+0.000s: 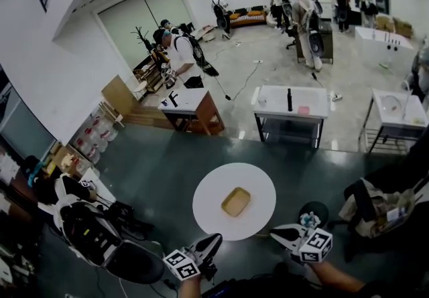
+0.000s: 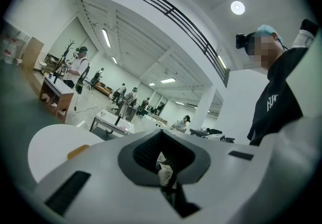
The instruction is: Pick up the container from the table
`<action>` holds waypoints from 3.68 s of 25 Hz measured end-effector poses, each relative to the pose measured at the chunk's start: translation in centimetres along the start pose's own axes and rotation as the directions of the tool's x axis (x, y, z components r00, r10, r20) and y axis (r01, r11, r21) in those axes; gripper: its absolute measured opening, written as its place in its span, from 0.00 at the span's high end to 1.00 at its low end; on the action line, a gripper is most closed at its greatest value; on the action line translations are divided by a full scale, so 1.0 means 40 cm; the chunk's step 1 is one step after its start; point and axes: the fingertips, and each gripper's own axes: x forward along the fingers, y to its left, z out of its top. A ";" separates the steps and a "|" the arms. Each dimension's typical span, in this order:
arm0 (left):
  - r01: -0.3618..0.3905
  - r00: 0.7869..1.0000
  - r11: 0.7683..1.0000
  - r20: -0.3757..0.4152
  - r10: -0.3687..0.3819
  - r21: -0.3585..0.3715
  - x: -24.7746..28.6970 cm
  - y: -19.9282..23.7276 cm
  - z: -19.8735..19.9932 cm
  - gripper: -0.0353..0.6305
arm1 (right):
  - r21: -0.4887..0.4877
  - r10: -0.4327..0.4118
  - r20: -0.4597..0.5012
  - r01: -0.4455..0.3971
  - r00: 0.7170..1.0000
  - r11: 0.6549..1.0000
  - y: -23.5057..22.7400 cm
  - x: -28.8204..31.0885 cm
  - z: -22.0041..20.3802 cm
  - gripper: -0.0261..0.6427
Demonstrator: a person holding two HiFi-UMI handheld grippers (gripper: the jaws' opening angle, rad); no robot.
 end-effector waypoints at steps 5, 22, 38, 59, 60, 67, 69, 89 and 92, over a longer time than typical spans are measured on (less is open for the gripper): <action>-0.067 0.994 0.997 -0.087 0.069 0.030 0.041 0.038 -0.021 0.94 | 0.034 0.008 0.000 -0.008 1.000 0.999 -0.081 0.013 0.013 0.89; -0.101 0.993 0.988 -0.079 0.092 -0.116 0.131 0.322 -0.008 0.94 | 0.039 0.040 -0.132 -0.035 0.990 0.999 -0.293 0.245 0.058 0.89; -0.169 0.984 0.969 -0.085 0.156 -0.183 0.166 0.602 0.046 0.94 | 0.046 0.023 -0.264 -0.012 0.964 0.999 -0.496 0.503 0.090 0.89; -0.533 0.844 0.732 -0.216 0.490 -0.424 0.103 0.832 -0.247 0.93 | 0.274 0.239 -0.555 -0.096 0.797 0.957 -0.734 0.676 -0.226 0.78; -0.537 0.842 0.723 -0.228 0.488 -0.434 0.106 0.837 -0.265 0.93 | 0.281 0.236 -0.566 -0.084 0.790 0.956 -0.744 0.678 -0.242 0.77; -0.540 0.840 0.669 -0.288 0.459 -0.510 0.142 0.866 -0.368 0.90 | 0.308 0.204 -0.642 0.005 0.739 0.951 -0.795 0.663 -0.353 0.75; -0.536 0.843 0.657 -0.294 0.450 -0.529 0.156 0.869 -0.388 0.89 | 0.328 0.205 -0.657 0.031 0.725 0.944 -0.807 0.655 -0.381 0.75; -0.584 0.810 0.554 -0.390 0.438 -0.593 0.191 0.853 -0.521 0.78 | 0.364 0.235 -0.741 0.082 0.629 0.928 -0.805 0.649 -0.520 0.75; -0.586 0.809 0.548 -0.391 0.439 -0.597 0.197 0.853 -0.529 0.78 | 0.362 0.235 -0.750 0.086 0.618 0.928 -0.806 0.647 -0.529 0.75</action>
